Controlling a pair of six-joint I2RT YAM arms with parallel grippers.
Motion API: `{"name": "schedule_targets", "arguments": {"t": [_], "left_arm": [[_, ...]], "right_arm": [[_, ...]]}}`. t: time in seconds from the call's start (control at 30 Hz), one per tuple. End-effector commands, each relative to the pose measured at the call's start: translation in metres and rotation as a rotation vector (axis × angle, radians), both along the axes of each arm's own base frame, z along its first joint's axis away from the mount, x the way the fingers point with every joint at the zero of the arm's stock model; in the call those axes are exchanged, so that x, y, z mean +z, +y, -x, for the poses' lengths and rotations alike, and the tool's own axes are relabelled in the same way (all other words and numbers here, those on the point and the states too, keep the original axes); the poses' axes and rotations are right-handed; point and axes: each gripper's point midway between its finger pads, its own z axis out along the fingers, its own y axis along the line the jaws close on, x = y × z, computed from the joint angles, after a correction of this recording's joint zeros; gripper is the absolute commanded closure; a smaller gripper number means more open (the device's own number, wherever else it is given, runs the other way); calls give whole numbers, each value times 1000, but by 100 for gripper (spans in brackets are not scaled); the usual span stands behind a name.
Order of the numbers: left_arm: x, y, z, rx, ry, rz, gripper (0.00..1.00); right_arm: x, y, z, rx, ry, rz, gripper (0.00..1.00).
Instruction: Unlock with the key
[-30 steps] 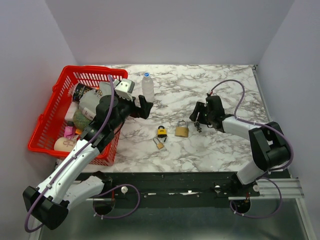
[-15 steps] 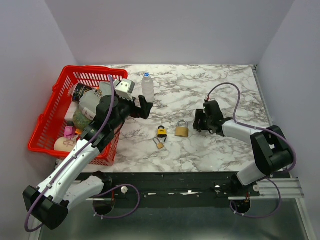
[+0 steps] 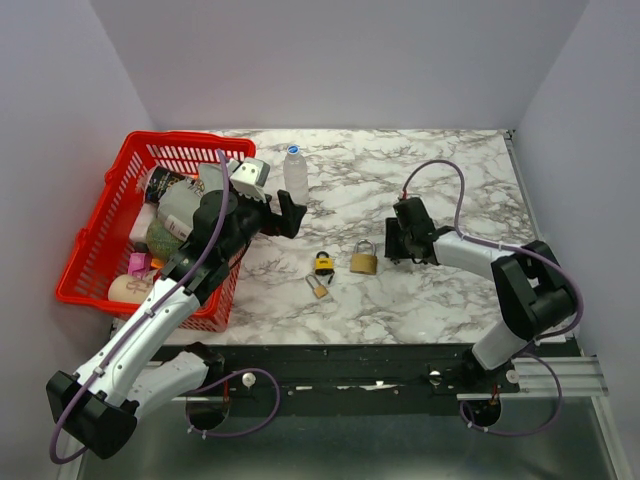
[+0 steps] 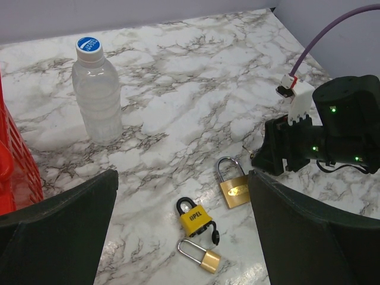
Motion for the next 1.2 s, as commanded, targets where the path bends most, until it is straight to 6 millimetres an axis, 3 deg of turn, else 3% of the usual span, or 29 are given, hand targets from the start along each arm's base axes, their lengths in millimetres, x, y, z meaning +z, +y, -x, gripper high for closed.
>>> {"name": "schedule_targets", "arguments": {"t": [0.0,0.1,0.13,0.27,0.43,0.53,0.67,0.83,0.97,1.0,1.17], "left_arm": [[5,-1,1,-1,-10,17,1],[5,-1,0,1,-8,16,1],[6,-1,1,1,-11,18,1],[6,1,0,10,-14,12,1],[11,5,2,18,-31,12,1],[11,6,2,24,-36,10,1],[12,5,3,12,-44,6,1],[17,-24,21,-190,-77,38,1],[15,-48,42,-375,-82,66,1],[21,-53,44,-407,-108,83,1],[13,-67,51,-480,-57,113,1]], "right_arm": [[-7,-5,-3,-8,27,73,39],[-9,-3,-3,-20,42,65,46],[-9,-3,-3,-21,44,62,53],[0,-1,0,-14,28,34,65],[34,7,5,39,-47,-39,86],[57,16,10,102,-84,-89,92],[88,33,21,245,-123,-158,97],[128,61,41,439,-152,-286,99],[169,92,73,655,-147,-462,99],[178,95,78,683,-151,-485,99],[212,100,98,779,-196,-542,99]]}}
